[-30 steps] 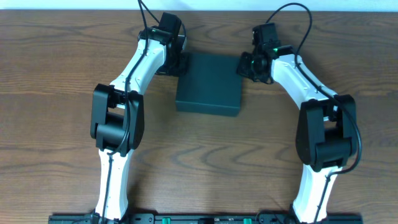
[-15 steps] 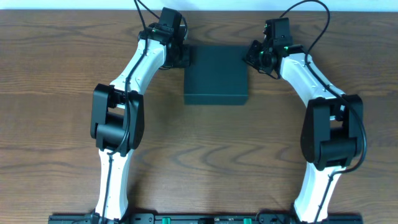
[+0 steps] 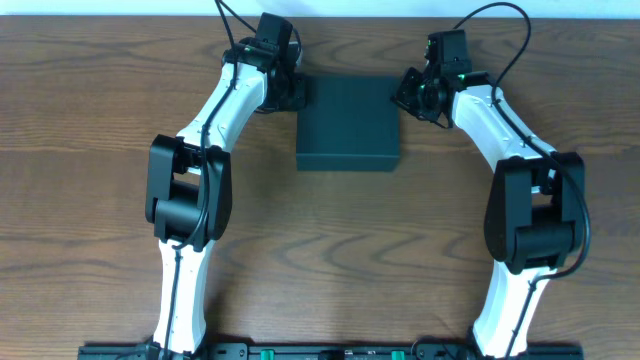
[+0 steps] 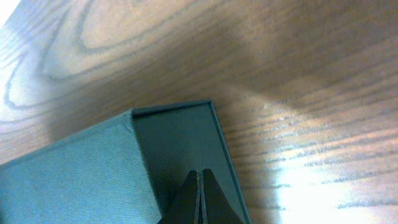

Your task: Pack container

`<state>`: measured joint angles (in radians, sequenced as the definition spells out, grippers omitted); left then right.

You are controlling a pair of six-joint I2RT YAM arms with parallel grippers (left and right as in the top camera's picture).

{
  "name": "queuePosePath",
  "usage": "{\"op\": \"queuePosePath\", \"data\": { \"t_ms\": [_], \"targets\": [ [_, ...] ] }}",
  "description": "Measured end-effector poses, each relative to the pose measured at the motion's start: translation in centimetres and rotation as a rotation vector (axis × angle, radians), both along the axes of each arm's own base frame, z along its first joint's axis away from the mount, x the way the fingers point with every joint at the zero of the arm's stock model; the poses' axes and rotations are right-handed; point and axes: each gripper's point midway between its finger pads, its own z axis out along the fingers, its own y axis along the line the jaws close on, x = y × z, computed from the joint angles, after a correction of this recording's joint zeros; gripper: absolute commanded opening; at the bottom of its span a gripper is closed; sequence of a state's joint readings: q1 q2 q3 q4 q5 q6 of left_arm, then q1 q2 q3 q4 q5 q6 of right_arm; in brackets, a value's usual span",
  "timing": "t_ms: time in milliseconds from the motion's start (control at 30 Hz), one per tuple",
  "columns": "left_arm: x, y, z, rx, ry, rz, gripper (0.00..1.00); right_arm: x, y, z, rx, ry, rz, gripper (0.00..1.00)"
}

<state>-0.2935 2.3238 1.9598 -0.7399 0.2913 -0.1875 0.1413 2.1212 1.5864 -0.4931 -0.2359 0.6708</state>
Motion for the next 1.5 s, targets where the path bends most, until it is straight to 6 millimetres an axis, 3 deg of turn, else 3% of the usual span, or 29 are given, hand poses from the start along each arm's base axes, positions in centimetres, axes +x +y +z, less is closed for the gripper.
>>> {"op": "queuePosePath", "data": {
  "t_ms": [667, 867, 1167, 1367, 1500],
  "targets": [
    [-3.0, 0.1, -0.8, 0.004, 0.130, -0.005, 0.06, -1.9, -0.1, -0.9, -0.002, 0.087, 0.006, 0.01],
    [-3.2, -0.2, -0.9, 0.011, 0.133, -0.011, 0.06, -2.9, -0.3, -1.4, -0.015, 0.135, 0.002, 0.02],
    [-3.3, -0.2, -0.9, 0.027, 0.133, -0.013, 0.06, -2.8, -0.6, -1.5, -0.030, 0.133, -0.005, 0.02],
    [-3.7, 1.0, -1.6, 0.184, 0.109, -0.019, 0.06, -2.4, -0.9, -1.4, -0.031, 0.118, -0.012, 0.01],
    [-3.2, 3.3, -1.7, 0.345, 0.067, -0.002, 0.06, -2.2, -2.2, -1.4, -0.039, 0.117, -0.028, 0.02]
  ]
}}
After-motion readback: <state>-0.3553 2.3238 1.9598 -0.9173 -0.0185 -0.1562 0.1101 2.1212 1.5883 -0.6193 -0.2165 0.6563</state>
